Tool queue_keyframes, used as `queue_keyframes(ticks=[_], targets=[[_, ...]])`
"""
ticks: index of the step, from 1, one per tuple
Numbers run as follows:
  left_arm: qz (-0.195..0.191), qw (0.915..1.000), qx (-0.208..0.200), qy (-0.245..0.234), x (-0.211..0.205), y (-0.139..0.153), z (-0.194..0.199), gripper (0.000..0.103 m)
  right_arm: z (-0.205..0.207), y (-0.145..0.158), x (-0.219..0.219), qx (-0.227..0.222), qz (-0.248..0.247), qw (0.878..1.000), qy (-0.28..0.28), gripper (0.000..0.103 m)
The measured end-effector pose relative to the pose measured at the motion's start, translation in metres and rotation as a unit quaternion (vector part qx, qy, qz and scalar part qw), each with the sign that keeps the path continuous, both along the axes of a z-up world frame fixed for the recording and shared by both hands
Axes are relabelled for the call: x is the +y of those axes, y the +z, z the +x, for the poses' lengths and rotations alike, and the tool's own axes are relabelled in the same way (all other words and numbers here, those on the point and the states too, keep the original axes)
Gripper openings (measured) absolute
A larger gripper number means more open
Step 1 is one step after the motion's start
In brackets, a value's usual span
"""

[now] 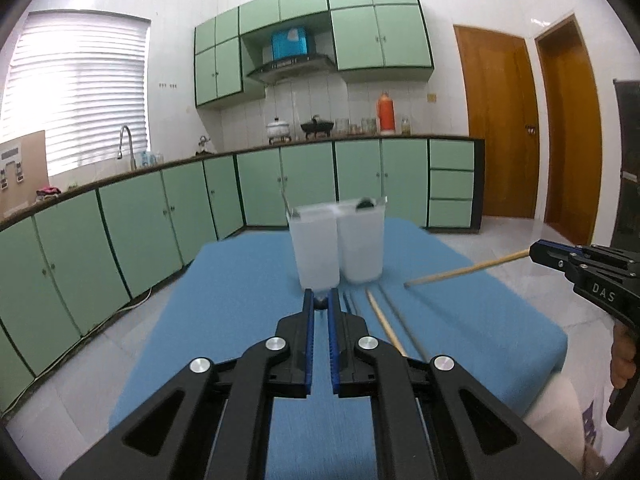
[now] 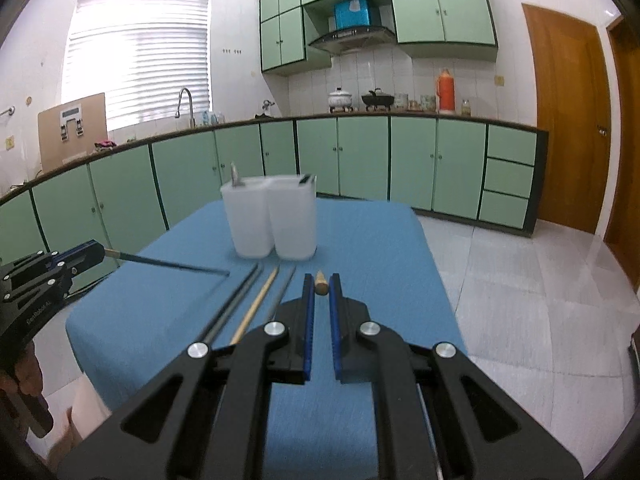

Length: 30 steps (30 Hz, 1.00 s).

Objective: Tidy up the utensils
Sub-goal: 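Carry both held chopsticks to the white holder and lower them in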

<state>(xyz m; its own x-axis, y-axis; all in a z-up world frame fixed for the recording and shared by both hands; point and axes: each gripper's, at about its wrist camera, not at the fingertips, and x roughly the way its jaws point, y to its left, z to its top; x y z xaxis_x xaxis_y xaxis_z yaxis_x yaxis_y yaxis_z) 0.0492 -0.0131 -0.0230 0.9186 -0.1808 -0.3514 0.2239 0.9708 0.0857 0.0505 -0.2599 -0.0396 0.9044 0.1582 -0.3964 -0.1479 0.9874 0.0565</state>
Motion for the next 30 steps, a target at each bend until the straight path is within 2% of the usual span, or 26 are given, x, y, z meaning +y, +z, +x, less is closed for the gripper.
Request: queue_keyframes(ticks=[12,23,30], targets=[[-0.042,0.9989,-0.019,-0.007,0.006,0.054,0.05,0.006,0.048,0.067,0.012,-0.03,-0.025,0.999,0.031,0.006],[-0.055,0.9982,-0.018,-0.015,0.01,0.074,0.08,0.006,0.09,0.088,0.026,-0.012,-0.031,0.997,0.064,0.006],[-0.066,0.9972,-0.027,-0.022,0.011,0.085,0.089,0.006,0.097,0.112,0.029,-0.029,-0.021,0.996,0.076,0.006]])
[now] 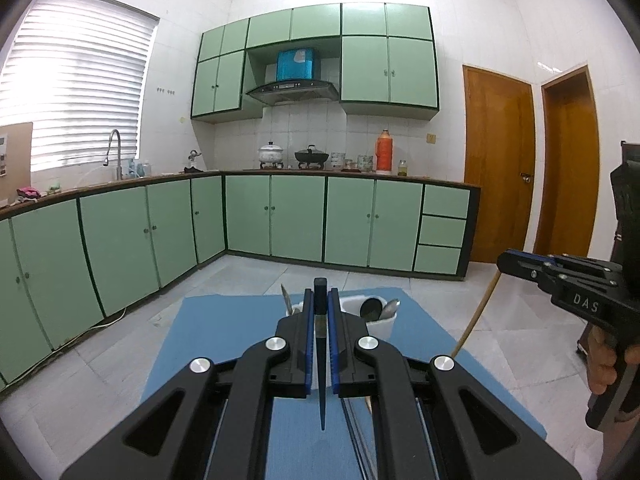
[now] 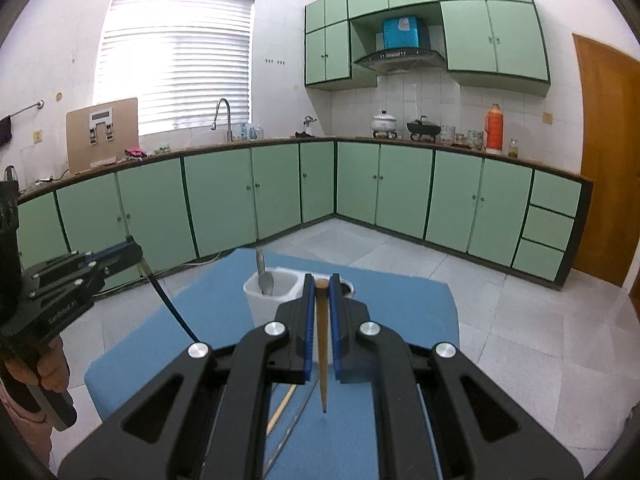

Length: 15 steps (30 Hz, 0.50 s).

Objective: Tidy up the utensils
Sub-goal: 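Carry both held chopsticks to the white holder and lower them in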

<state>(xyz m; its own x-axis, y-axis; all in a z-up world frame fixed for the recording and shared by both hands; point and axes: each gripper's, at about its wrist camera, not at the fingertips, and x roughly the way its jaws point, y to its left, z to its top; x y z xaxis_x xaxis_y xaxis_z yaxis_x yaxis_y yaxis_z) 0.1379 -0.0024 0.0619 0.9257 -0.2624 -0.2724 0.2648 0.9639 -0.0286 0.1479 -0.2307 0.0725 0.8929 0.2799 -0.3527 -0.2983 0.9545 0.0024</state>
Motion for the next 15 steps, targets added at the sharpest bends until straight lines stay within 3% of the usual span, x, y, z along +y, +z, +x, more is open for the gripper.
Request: queue_keyframes(ticks=[7,15], targets=[[-0.002,0.9994,-0.033,-0.007,-0.005,0.027,0.007,0.006,0.014,0.041,-0.001,-0.029,0.012,0.999,0.015,0.006],[-0.015,0.9945,-0.104,-0.004,-0.011,0.08,0.022,0.006,0.038,0.091,-0.002,-0.075,0.033,0.996,0.018,0.006]])
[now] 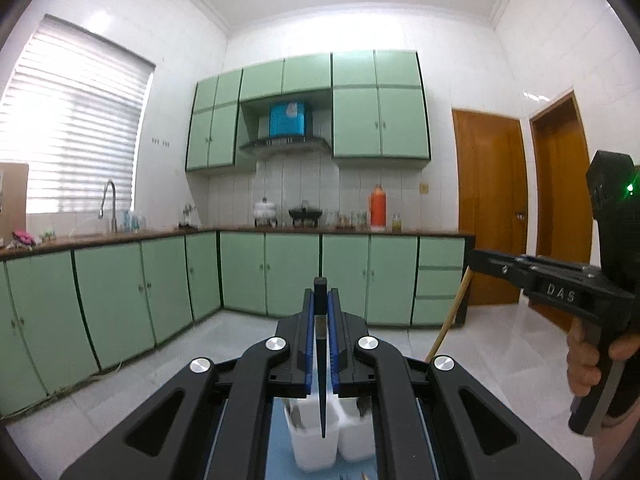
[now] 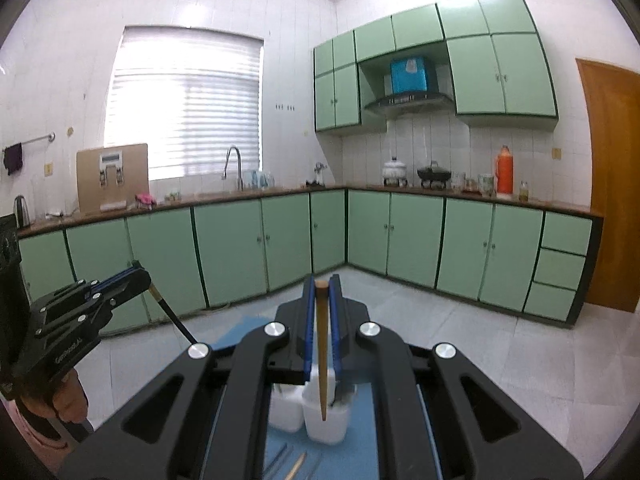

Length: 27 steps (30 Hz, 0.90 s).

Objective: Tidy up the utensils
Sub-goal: 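Carry both held chopsticks to the white holder and lower them in, then open both tools to release the chopsticks into the holder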

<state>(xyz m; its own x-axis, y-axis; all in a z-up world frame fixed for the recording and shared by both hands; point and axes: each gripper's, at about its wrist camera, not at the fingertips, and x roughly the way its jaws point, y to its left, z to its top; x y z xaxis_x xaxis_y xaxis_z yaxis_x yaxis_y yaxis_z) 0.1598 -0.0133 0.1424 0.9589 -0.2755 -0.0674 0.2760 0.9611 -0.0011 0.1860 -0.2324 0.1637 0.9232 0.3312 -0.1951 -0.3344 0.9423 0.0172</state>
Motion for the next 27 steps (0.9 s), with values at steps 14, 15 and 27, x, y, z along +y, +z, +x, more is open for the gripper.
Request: queue_keyframes(ticks=[14,15,27], targets=[[-0.009,0.9987,0.046,0.02,-0.02,-0.042,0.114,0.006,0.095,-0.043,0.018,0.046,0.025,0.998,-0.019,0.006],[-0.009,0.9984,0.051,0.02,-0.02,-0.047,0.119,0.006,0.102,-0.051,0.016,0.054,0.03,0.998,-0.019,0.006],[0.001,0.9934,0.111,0.029,-0.015,-0.094,0.155,0.006,0.132,-0.112,0.017,0.118,0.049,0.991,-0.032,0.006]])
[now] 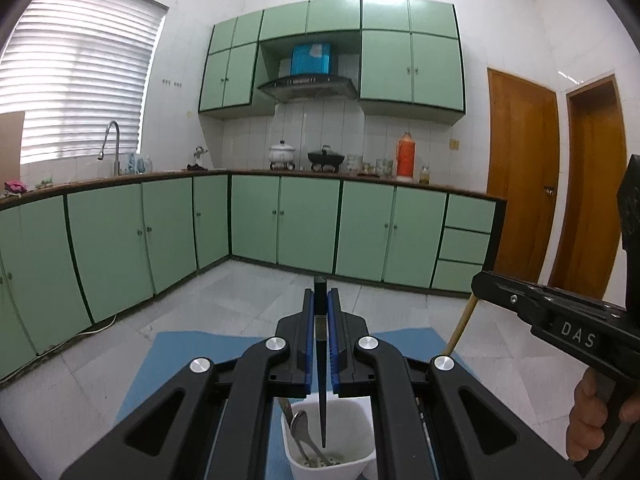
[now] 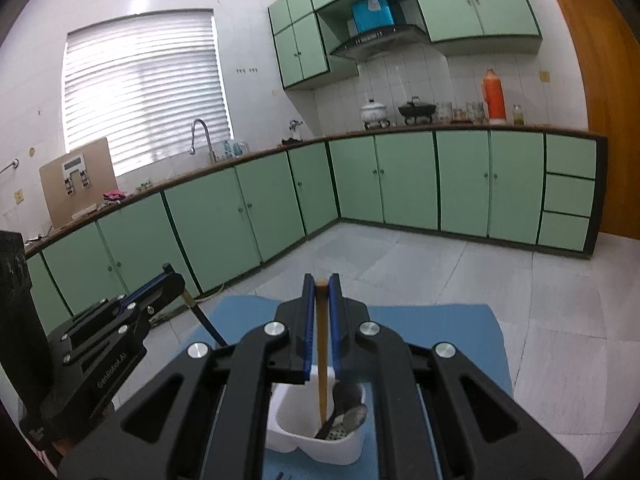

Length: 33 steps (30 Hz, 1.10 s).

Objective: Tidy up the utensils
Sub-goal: 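Open both tools to release the chopsticks into the holder, then move both tools back to the remaining chopsticks on the table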

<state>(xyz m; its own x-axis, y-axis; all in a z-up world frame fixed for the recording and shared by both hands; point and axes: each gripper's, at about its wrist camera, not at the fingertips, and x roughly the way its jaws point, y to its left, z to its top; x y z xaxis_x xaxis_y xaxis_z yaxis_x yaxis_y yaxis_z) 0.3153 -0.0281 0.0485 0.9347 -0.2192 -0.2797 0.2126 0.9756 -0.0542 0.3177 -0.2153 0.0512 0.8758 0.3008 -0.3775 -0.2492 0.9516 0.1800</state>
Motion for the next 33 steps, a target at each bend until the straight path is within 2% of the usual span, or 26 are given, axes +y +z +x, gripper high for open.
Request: queue_keyframes(ticks=[3,11,13,14,17,20,22,24,29,33], targets=[[0.003,0.9999,0.01,0.005,0.002,-0.007,0.006,0.006,-0.001,-0.012,0.0,0.001,-0.004,1.0,-0.014,0.007],[-0.007,0.9996,0.021,0.02,0.017,-0.012,0.006,0.007,-0.003,-0.019,-0.011,0.009,-0.006,0.999,-0.04,0.011],[-0.011,0.9994,0.023,0.023,0.02,-0.012,0.005,0.013,-0.004,-0.02,-0.015,0.011,-0.005,0.999,-0.042,0.014],[-0.012,0.9994,0.023,0.024,0.022,-0.012,0.004,0.02,-0.006,-0.02,-0.016,0.008,-0.005,0.999,-0.045,0.017],[-0.019,0.9992,0.025,0.026,0.029,-0.013,-0.001,0.037,-0.013,-0.02,-0.019,0.0,-0.005,0.999,-0.054,0.043],[-0.024,0.999,0.022,0.032,0.035,-0.013,-0.006,0.051,-0.022,-0.02,-0.021,-0.006,-0.01,0.998,-0.058,0.049],[-0.027,0.9988,0.023,0.032,0.038,-0.013,-0.009,0.054,-0.027,-0.02,-0.021,-0.011,-0.013,0.998,-0.059,0.057],[-0.029,0.9989,0.02,0.032,0.039,-0.013,-0.015,0.064,-0.034,-0.022,-0.019,-0.014,-0.019,0.998,-0.057,0.061],[-0.028,0.9991,0.011,0.031,0.042,-0.016,-0.031,0.074,-0.051,-0.031,-0.021,-0.017,-0.017,0.998,-0.055,0.073],[-0.021,0.9993,0.011,0.031,0.041,-0.025,-0.045,0.077,-0.064,-0.043,-0.021,-0.01,-0.015,0.999,-0.051,0.077]])
